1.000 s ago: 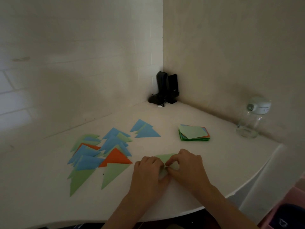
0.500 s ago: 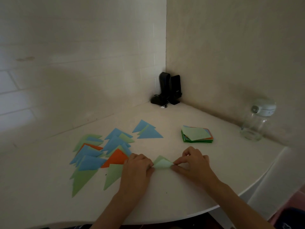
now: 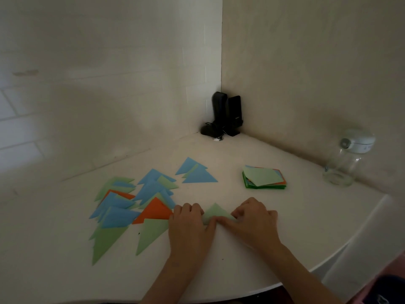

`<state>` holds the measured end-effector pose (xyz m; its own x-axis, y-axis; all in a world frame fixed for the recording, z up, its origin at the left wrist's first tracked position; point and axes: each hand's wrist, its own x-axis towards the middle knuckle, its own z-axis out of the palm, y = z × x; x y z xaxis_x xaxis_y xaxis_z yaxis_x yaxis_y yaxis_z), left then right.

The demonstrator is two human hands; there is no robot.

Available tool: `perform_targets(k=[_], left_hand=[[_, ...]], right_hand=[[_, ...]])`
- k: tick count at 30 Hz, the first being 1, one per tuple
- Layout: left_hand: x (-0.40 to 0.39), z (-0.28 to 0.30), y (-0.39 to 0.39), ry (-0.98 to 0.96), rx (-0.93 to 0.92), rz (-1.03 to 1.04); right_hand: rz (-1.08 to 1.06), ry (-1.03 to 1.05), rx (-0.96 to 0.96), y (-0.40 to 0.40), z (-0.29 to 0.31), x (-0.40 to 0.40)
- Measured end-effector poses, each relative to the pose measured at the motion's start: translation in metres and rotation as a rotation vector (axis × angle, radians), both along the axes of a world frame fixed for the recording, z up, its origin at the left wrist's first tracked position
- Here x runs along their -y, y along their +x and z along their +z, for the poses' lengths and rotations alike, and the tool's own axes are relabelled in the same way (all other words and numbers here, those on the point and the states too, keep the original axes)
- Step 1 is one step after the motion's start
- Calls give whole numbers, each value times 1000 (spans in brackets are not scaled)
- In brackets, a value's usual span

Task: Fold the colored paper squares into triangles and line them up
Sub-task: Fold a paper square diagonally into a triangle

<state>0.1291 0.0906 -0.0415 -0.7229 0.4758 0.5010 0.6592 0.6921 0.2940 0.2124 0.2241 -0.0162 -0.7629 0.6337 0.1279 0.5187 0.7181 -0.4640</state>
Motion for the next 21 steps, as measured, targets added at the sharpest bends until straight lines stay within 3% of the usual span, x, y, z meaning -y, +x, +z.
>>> perform_targets(k=[7,15,21], left_hand=[[5,4,-6,95,173,-56],[13,5,-14,227,354,-158],[18,10,-11,289,388,-170]], right_hand=[[18,-19,-1,1,1,-3],[80,-203,-14,5,5,-15],[110,-294,-34,9,6,-21]])
